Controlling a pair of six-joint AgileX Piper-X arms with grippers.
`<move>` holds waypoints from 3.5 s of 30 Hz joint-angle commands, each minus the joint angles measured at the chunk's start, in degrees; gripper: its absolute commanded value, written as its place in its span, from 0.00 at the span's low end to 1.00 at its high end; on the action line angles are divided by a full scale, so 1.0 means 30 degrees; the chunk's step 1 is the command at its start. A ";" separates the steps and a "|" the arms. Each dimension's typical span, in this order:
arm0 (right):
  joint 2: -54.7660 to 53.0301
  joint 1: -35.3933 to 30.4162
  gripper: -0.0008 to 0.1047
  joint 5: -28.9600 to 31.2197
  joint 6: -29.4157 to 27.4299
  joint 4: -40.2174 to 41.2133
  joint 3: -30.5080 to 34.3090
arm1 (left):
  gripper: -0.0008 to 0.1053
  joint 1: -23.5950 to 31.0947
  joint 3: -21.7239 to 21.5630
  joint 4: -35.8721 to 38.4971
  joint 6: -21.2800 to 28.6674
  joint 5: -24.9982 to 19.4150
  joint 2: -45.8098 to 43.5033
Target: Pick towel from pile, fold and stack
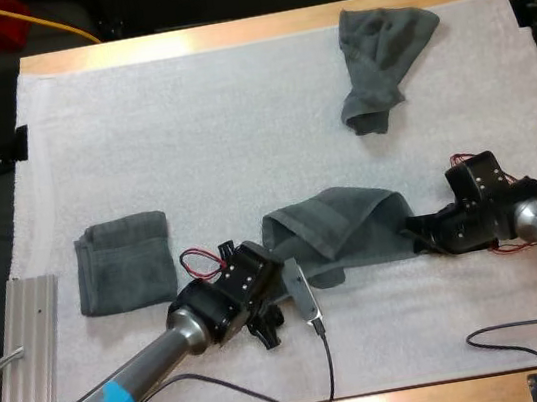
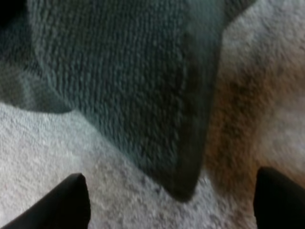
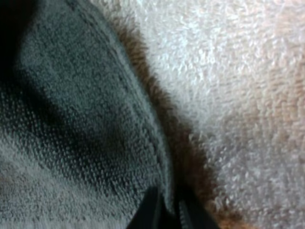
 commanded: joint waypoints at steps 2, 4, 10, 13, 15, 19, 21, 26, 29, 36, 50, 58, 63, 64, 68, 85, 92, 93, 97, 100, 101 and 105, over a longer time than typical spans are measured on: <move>-0.0135 0.0022 0.02 0.0049 -0.0167 0.0407 0.0128 | 0.66 -0.0027 -0.0074 -0.0494 0.0138 -0.0332 0.0277; -0.0135 0.0022 0.02 0.0049 -0.0167 0.0407 0.0128 | 0.66 -0.0027 -0.0074 -0.0620 0.0138 -0.0332 0.0536; -0.0135 0.0022 0.02 0.0049 -0.0167 0.0407 0.0128 | 0.41 -0.0027 -0.0074 -0.0870 0.0138 -0.0332 0.1166; -0.0135 0.0022 0.02 0.0049 -0.0167 0.0407 0.0128 | 0.28 -0.0027 -0.0074 -0.0945 0.0138 -0.0332 0.1400; -0.0135 0.0022 0.02 0.0049 -0.0167 0.0407 0.0128 | 0.23 -0.0027 -0.0074 -0.0937 0.0138 -0.0332 0.1414; -0.0135 0.0022 0.02 0.0049 -0.0167 0.0407 0.0128 | 0.07 -0.0027 -0.0074 -0.0937 0.0138 -0.0347 0.1414; -0.0135 0.0022 0.02 0.0049 -0.0167 0.0407 0.0128 | 0.01 -0.0027 -0.0080 -0.0937 0.0138 -0.0552 0.1414; -0.0135 0.0022 0.02 0.0049 -0.0167 0.0407 0.0128 | 0.01 -0.0027 -0.0267 -0.0854 0.0138 -0.1749 0.1303; -0.0135 0.0022 0.02 -0.0524 -0.0205 0.0355 0.0128 | 0.01 -0.0027 -0.0806 -0.0339 0.0138 -0.1778 0.0909; -0.1622 0.0022 0.02 -0.0929 -0.1243 0.0085 0.0088 | 0.01 -0.0027 -0.2727 0.1171 0.0138 -0.1778 -0.0627; -0.7434 0.0022 0.02 0.0209 -0.1193 0.0772 -0.2655 | 0.01 -0.0027 -0.7293 0.5292 0.1447 -0.3160 -0.1897; -0.7701 0.0022 0.02 0.0179 -0.1346 0.3153 -0.5582 | 0.01 -0.0027 -0.9827 0.7654 0.1447 -0.3655 -0.1897; -0.7701 0.0022 0.02 0.0201 -0.1756 0.5026 -0.7131 | 0.01 0.0014 -1.0614 0.8093 0.1401 -0.4532 -0.2380; -0.7701 0.0022 0.02 0.0234 -0.1814 0.5568 -0.7483 | 0.01 0.0014 -1.0676 0.8093 0.1401 -0.4552 -0.2692; -0.7701 0.0022 0.02 0.0747 -0.2316 0.7194 -0.8247 | 0.01 0.0014 -1.0739 0.8291 0.1537 -0.4547 -0.4158; -0.9010 0.0022 0.02 -0.0685 -0.4187 1.1323 -1.1320 | 0.01 -0.0177 -1.0786 1.1129 0.1189 -0.4059 -0.7958; -1.0036 0.0022 0.02 -0.1488 -0.4666 1.2889 -1.1402 | 0.01 -0.1656 -1.0786 1.2394 -0.0309 -0.3222 -0.8710; -1.0108 0.0022 0.02 -0.1577 -0.4683 1.2998 -1.1402 | 0.01 -0.1845 -1.0786 1.2452 -0.0543 -0.3216 -0.8739; -1.0575 0.0571 0.02 -0.1831 -0.4776 1.3924 -1.1402 | 0.01 -0.3345 -1.0786 1.2807 -0.1526 -0.3322 -0.8762; -1.0892 0.1819 0.02 -0.1092 -0.4758 1.4550 -1.1402 | 0.01 -0.4191 -1.0786 1.3213 -0.2360 -0.3469 -0.8762; -1.1005 0.2386 0.02 -0.0351 -0.4744 1.4824 -1.1402 | 0.01 -0.4429 -1.0786 1.3464 -0.2669 -0.3465 -0.8762; -1.1365 0.4514 0.02 0.1715 -0.4438 1.5847 -1.1402 | 0.01 -0.5267 -1.0786 1.4610 -0.3561 -0.3574 -0.8762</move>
